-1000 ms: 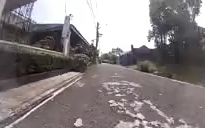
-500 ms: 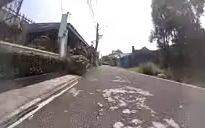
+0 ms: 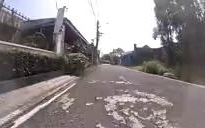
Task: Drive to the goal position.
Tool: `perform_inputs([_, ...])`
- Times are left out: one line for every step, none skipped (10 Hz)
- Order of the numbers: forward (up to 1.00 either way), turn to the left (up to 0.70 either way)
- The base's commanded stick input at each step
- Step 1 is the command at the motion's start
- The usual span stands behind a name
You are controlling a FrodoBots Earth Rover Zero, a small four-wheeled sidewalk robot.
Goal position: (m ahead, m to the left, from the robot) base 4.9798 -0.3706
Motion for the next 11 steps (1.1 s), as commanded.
perform_inputs([1.0, 0.0])
perform_inputs([1.0, 0.0])
perform_inputs([1.0, 0.0])
perform_inputs([1.0, 0.0])
perform_inputs([1.0, 0.0])
perform_inputs([1.0, 0.0])
perform_inputs([1.0, 0.0])
perform_inputs([1.0, 0.0])
perform_inputs([1.0, 0.0])
perform_inputs([1.0, -0.04])
perform_inputs([1.0, -0.26])
